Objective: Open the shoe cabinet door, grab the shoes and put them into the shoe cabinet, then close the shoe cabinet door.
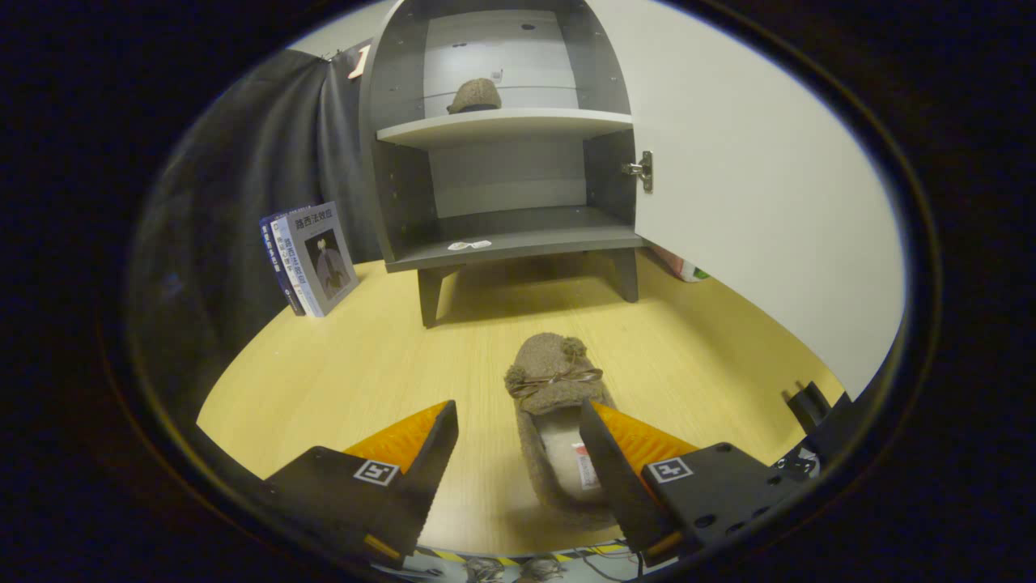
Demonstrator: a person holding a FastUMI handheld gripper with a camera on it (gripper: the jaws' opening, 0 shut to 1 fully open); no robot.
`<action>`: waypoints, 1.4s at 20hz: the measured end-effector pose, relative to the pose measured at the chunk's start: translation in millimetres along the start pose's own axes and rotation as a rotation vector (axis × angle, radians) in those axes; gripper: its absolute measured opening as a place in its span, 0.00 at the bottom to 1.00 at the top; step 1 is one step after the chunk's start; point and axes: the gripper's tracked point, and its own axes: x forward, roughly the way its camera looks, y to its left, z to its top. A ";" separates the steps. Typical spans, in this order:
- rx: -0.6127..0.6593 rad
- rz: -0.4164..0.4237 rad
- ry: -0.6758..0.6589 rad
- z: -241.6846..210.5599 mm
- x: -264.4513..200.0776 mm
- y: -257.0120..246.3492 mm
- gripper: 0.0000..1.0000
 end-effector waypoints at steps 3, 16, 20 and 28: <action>0.003 0.000 0.017 -5.5 4.9 -1.4 0.95; -0.081 -0.012 0.135 -31.3 31.3 -2.3 0.69; -0.112 -0.016 0.161 -35.4 37.2 -2.6 0.64; -0.149 -0.047 0.184 -42.6 43.7 -7.6 0.30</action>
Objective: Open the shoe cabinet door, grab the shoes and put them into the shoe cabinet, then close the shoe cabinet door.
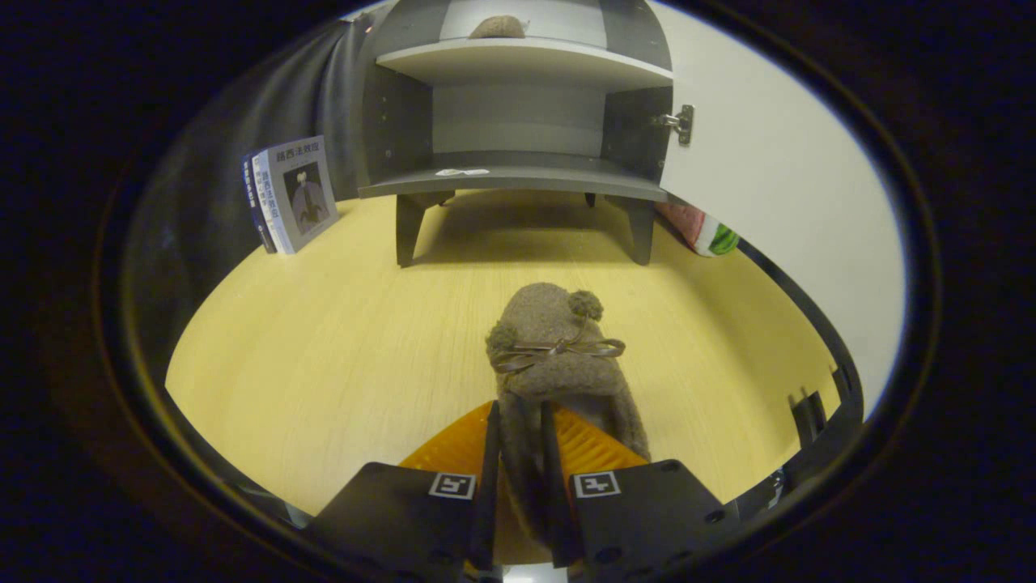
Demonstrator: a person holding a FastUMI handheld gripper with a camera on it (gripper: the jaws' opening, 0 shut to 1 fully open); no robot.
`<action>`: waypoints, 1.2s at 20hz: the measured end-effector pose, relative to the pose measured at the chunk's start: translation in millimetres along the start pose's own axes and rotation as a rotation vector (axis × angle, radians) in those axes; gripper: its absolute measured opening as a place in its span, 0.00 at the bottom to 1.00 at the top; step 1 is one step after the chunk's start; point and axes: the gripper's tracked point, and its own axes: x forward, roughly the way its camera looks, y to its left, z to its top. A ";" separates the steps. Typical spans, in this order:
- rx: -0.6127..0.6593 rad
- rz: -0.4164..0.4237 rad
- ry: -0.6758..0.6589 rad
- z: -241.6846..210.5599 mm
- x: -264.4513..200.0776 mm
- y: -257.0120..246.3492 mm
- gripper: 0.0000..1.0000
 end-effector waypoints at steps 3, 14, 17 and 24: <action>0.010 0.000 0.003 0.3 1.4 -0.8 0.15; 0.003 0.031 -0.029 26.8 -24.6 -5.4 0.02; 0.017 0.038 -0.060 60.1 -48.8 -14.5 0.03; 0.021 0.072 -0.223 187.6 -132.0 -42.1 0.02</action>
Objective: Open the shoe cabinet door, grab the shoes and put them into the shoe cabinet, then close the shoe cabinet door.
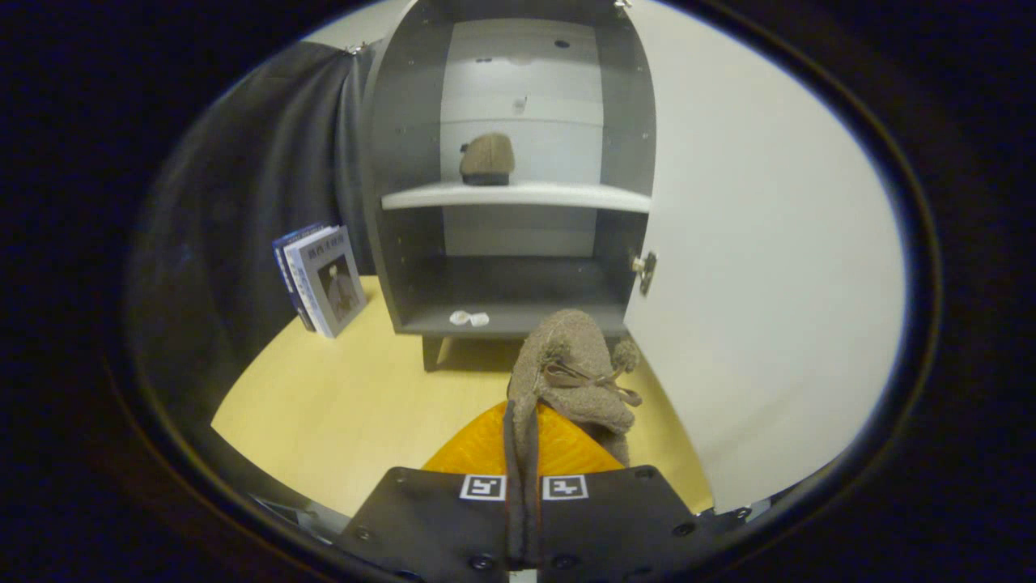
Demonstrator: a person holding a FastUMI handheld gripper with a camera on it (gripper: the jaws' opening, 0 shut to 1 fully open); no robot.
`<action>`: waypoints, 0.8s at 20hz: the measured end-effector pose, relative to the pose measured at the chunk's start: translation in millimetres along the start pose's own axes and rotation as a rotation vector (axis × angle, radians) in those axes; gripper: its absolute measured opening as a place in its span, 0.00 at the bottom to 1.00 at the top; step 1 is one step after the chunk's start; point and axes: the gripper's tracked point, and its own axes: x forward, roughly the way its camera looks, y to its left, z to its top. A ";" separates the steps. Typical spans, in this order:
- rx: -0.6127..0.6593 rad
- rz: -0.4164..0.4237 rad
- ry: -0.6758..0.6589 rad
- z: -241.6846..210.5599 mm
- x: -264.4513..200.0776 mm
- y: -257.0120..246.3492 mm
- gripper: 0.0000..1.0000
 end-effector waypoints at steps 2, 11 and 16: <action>-0.005 0.018 -0.040 40.8 -9.6 -5.8 0.02; -0.075 0.039 -0.124 172.5 29.3 -17.1 0.02; -0.110 -0.009 -0.119 230.5 96.4 -27.3 0.02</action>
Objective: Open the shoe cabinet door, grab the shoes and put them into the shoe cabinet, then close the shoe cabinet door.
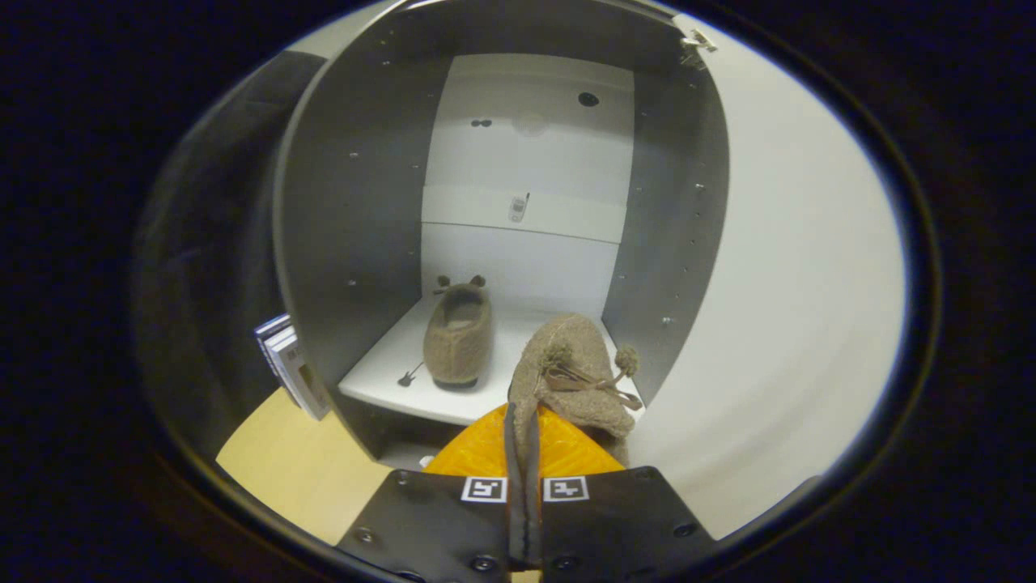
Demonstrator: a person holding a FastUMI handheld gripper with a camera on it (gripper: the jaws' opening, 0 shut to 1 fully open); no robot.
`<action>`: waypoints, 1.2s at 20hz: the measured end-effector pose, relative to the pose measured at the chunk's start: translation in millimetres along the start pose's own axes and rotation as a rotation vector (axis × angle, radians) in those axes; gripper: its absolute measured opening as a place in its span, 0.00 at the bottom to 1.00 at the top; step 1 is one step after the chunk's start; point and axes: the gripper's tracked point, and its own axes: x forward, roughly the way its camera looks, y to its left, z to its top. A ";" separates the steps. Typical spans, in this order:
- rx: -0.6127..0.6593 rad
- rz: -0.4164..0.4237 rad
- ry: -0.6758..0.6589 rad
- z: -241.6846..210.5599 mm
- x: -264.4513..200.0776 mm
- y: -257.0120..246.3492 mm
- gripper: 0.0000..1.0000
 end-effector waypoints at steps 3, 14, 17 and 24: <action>-0.003 -0.022 0.011 17.4 57.6 -10.0 0.02; -0.006 -0.007 0.112 5.3 164.1 -7.5 0.02; 0.022 -0.006 0.139 1.9 169.0 -7.1 0.03; 0.002 -0.034 0.174 -6.8 151.4 -4.8 0.47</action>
